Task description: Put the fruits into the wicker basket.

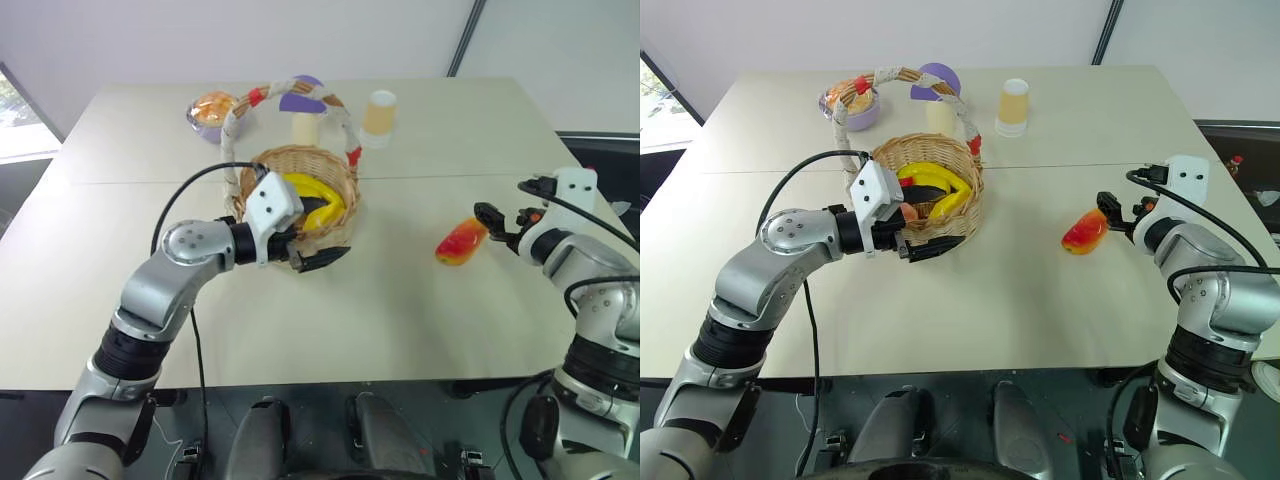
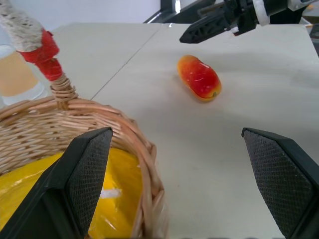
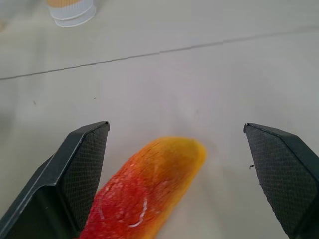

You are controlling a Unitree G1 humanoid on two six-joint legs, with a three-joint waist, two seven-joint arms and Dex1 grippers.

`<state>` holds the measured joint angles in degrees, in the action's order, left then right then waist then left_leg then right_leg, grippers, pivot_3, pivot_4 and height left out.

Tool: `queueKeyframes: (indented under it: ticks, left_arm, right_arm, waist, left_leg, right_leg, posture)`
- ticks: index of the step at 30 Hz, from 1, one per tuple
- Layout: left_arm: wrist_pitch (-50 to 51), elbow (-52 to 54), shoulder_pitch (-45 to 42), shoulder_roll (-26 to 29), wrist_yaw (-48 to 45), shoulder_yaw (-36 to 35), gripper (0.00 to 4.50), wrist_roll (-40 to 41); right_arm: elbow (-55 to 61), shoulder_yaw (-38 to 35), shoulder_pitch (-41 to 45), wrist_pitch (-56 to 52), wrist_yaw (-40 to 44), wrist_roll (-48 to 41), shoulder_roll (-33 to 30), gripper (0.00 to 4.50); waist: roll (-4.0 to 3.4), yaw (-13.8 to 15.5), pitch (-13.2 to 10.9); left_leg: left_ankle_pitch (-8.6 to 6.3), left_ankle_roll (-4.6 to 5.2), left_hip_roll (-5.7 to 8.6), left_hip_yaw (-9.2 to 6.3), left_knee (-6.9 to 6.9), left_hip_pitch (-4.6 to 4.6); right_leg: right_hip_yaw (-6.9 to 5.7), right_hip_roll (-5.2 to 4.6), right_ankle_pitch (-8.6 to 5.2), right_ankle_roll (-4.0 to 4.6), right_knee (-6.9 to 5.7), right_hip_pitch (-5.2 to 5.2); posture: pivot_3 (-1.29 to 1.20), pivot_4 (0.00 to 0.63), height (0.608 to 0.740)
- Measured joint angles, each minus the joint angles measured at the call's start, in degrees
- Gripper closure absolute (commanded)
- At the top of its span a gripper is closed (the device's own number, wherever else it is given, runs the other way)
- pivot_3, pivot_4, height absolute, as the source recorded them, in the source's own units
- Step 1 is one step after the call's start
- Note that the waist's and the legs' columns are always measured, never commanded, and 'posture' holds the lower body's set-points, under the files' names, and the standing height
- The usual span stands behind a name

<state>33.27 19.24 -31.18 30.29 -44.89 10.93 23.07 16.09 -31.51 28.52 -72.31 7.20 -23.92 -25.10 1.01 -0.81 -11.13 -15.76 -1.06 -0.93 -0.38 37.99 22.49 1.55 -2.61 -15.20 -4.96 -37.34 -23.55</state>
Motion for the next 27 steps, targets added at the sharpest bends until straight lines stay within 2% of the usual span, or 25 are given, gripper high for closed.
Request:
queueKeyframes:
  ticks: [8,18,21,24,25,27]
  left_arm:
    - [0.0,0.0,0.4,-0.9,-1.4,1.3,0.05,0.1]
    - [0.2,2.0,1.6,-1.1,-1.3,1.6,0.05,0.1]
    - [0.2,2.8,2.2,-1.0,-1.2,1.6,0.0,0.1]
    - [0.2,3.5,2.9,-0.9,-1.2,1.6,0.0,0.1]
    - [0.2,3.5,3.2,-0.9,-1.2,1.6,0.0,0.0]
    - [0.2,3.6,3.6,-0.9,-1.1,1.6,0.0,0.1]
  right_arm:
    - [2.3,-2.5,0.6,-8.4,-2.9,-1.2,6.4,0.0]
    - [-2.5,-1.4,1.2,-5.1,-5.6,0.8,10.1,0.0]
    - [-3.6,-0.5,1.2,-3.7,-6.0,1.2,10.6,0.92]
    - [-3.9,-0.1,1.2,-2.8,-6.4,1.4,10.5,2.43]
    - [-3.9,0.3,1.2,-2.5,-6.4,1.5,10.5,2.72]
    - [-3.9,1.5,1.1,-2.0,-6.0,1.7,10.0,2.85]
  waist:
    - [-0.02,-0.2,0.0]
    - [-0.06,-0.2,0.0]
    - [-0.07,-0.3,0.0]
    - [-0.07,-0.2,0.0]
    - [-0.07,-0.2,0.0]
    - [-0.07,-0.2,0.0]
  left_leg:
    - [-0.01,0.02,0.0,0.0,0.0,0.01]
    - [-0.01,0.02,0.01,0.02,-0.01,0.02]
    - [-0.01,0.02,0.0,0.01,-0.01,0.02]
    - [-0.01,0.02,0.01,0.01,-0.01,0.02]
    - [-0.01,0.02,0.01,0.01,-0.01,0.02]
    - [-0.01,0.02,0.0,0.01,-0.01,0.02]
  right_leg:
    - [0.0,0.03,0.0,0.0,0.03,-0.01]
    - [0.01,0.03,0.0,-0.01,0.03,-0.02]
    - [0.01,0.03,0.0,-0.01,0.03,-0.02]
    - [0.01,0.02,0.0,-0.01,0.03,-0.02]
    - [0.01,0.02,0.0,-0.01,0.04,-0.02]
    - [0.01,0.03,0.0,-0.01,0.04,-0.03]
  posture:
    - [0.0,0.15,0.74]
    - [0.0,0.15,0.74]
    - [0.0,0.15,0.74]
    - [0.0,0.15,0.74]
    - [0.0,0.15,0.74]
    - [0.0,0.15,0.74]
